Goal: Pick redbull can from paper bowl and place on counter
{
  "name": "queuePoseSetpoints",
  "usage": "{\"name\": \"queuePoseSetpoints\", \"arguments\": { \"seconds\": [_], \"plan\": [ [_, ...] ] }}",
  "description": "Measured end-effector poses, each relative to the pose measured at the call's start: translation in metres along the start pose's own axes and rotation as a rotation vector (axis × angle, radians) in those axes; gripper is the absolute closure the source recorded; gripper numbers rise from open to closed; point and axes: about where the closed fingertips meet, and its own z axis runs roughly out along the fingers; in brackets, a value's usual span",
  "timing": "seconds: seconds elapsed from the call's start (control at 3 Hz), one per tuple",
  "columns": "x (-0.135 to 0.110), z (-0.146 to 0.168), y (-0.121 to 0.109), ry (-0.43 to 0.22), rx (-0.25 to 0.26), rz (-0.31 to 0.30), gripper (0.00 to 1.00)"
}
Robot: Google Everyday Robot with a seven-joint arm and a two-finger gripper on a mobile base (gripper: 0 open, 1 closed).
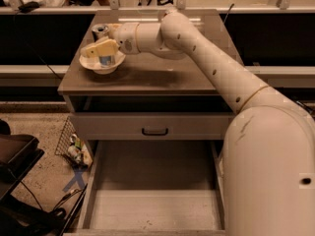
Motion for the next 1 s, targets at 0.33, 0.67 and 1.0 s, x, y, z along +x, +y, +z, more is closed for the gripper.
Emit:
{"name": "queuePoseSetpoints", "arguments": {
  "seconds": [0.33, 0.67, 1.0],
  "plan": [
    [0.0, 0.0024, 0.0005, -0.001, -0.003, 0.0, 0.41],
    [0.0002, 0.0063, 0.0028, -0.002, -0.009, 0.001, 0.73],
    [0.0002, 0.0091, 0.0045, -0.002, -0.014, 0.001, 0.96]
  ]
}}
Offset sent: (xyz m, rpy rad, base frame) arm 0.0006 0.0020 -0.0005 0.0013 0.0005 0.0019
